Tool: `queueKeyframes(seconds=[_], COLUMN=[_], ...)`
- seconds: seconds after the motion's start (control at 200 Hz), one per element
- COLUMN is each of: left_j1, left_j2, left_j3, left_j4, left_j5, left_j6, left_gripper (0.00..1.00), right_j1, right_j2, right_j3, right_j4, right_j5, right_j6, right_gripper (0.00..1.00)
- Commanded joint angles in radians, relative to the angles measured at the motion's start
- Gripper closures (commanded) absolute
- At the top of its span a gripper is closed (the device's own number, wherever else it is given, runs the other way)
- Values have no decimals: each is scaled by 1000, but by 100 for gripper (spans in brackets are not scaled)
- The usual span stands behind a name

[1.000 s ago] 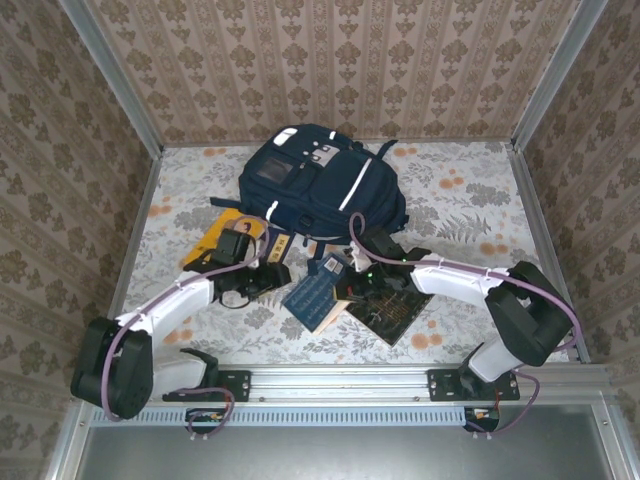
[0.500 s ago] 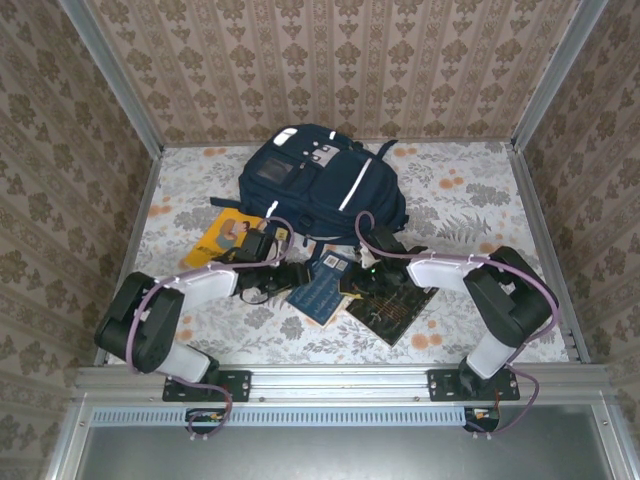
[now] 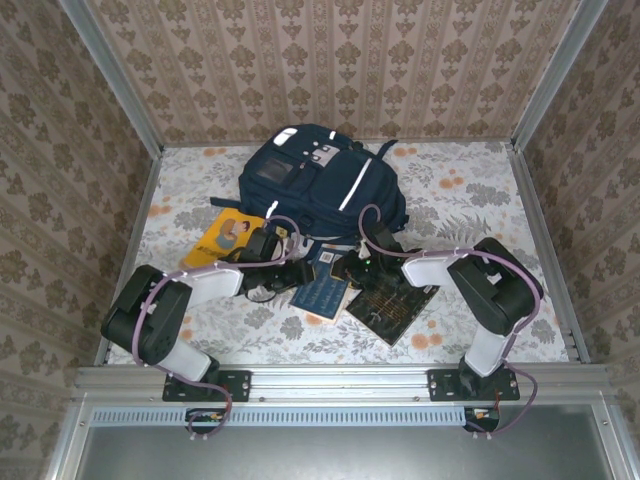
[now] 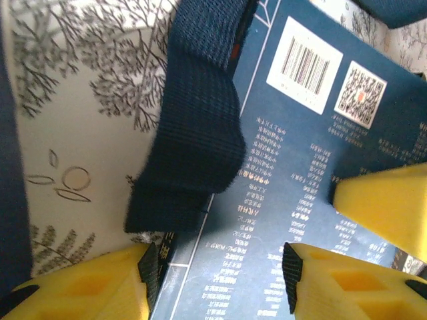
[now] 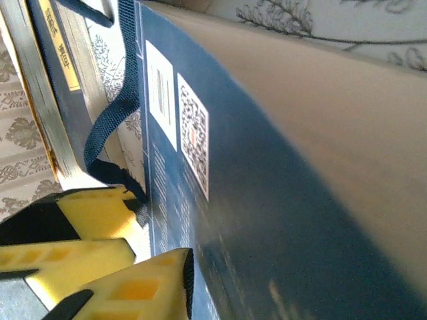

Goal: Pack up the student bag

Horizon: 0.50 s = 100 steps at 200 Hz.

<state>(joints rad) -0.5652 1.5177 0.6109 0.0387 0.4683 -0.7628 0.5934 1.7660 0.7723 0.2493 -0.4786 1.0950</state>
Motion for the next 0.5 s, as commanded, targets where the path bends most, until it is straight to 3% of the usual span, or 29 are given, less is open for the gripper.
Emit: queueKeyframes(seconds=[0.0, 0.15, 0.285, 0.495], left_j1=[-13, 5, 46, 52], left_j2=[-21, -126, -144, -77], left_j3=[-21, -19, -39, -62], left_j4=[-61, -196, -181, -23], left_j5=[23, -63, -20, 94], left_j6=[-5, 46, 48, -12], left_gripper=[46, 41, 39, 38], right_j1=[3, -16, -48, -74], right_j2=[25, -22, -36, -48], right_j3=[-12, -34, -62, -102], right_j4=[57, 62, 152, 300], right_j5=[-10, -45, -150, -251], right_j6=[35, 12, 40, 97], right_gripper=[83, 99, 100, 100])
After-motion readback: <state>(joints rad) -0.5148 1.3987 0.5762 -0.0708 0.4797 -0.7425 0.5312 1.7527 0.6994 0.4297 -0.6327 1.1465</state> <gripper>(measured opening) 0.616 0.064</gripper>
